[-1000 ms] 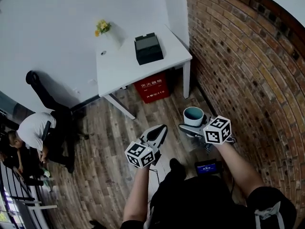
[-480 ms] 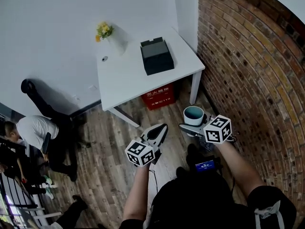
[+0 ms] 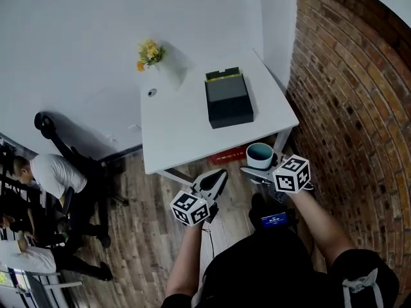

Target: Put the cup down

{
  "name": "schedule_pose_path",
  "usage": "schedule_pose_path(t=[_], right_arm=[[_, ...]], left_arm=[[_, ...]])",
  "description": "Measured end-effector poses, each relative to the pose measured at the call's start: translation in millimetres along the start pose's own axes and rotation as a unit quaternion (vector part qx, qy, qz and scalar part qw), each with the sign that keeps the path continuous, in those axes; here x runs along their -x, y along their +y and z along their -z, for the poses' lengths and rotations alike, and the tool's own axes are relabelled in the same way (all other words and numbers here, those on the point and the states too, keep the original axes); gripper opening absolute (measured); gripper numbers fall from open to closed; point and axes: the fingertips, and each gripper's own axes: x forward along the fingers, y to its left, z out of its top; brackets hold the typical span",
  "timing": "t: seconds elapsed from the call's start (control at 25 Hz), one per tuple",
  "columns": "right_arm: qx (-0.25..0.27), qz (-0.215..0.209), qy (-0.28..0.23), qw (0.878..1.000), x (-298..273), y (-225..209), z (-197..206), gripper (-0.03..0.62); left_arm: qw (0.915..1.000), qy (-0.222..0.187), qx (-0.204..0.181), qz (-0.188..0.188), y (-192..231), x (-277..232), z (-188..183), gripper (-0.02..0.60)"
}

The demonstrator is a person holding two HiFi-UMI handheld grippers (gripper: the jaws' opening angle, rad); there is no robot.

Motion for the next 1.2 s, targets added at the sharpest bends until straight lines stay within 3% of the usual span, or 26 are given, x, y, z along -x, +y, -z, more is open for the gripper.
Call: schedule_pose_path(t=[0.24,0.48,0.8,1.2], right_arm=[[0.003,-0.027,0.0,1.0,-38.2,-62.6,-56.7,0.385],[0.003,-0.034,0.007,0.999,-61.2,-99.9,-81.7,0.384],[-0.005,-0.015,0.016,1.0,-87.4,-119.8,-88.8,0.383],[0.003,0.01,-0.001,1.0,-110.9,-118.9,-111.3,0.383]], left_arm=[[0.9995,-0.021,-0.006,-0.023,60.0,-50.6,-50.6,0.018],[0.9992,-0.024,-0.007,-0.03,95.4,-82.6,-76.3,0.018],[0.9998,-0.016,0.007,-0.01,125.9,-100.4,-80.5,0.018],[0.9996,-0.021,-0.004,0.019,150.8,-103.0,-100.2,0.018]])
